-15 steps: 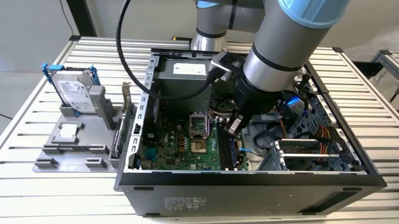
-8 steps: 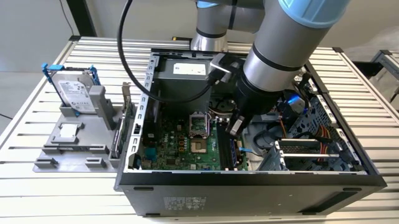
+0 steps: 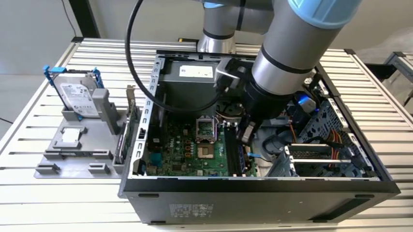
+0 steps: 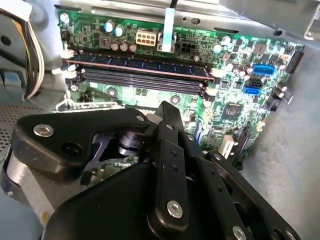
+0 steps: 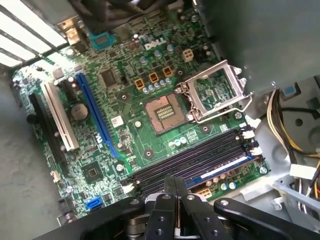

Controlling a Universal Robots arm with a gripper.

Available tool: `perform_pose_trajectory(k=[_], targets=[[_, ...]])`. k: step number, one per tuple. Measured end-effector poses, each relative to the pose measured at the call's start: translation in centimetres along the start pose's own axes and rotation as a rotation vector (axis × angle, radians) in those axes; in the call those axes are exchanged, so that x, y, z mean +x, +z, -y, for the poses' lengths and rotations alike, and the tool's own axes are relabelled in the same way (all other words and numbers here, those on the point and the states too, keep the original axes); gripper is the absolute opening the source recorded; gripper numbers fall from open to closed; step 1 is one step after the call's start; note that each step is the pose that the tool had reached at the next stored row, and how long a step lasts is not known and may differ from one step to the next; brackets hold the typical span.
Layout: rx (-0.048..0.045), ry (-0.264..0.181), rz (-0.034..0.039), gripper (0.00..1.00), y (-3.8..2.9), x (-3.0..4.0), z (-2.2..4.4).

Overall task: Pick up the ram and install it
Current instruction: 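Press down the ram until it locks into place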

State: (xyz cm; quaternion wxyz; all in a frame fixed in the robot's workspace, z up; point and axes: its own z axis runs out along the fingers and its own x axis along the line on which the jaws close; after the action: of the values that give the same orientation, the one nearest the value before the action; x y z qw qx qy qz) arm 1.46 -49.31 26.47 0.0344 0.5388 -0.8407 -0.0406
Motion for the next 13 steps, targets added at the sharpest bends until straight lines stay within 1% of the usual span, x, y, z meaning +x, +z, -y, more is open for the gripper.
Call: perform_pose_trajectory(k=[3,6,7,10,11,13], targets=[[0.0006,-0.032,-0.0031,0.0,0.07,-0.03,-0.01],[0.0006,-0.036,-0.0037,0.0,0.06,-0.05,-0.04],[0.0015,-0.045,-0.0043,0.0,0.08,-0.09,-0.05],[0.0128,-0.079,-0.003,0.0,0.12,-0.1,-0.05],[0.0179,-0.09,-0.0022,0.0,0.12,-0.1,-0.05],[0.0309,-0.109,0.0011,0.0,0.13,-0.12,-0.06]])
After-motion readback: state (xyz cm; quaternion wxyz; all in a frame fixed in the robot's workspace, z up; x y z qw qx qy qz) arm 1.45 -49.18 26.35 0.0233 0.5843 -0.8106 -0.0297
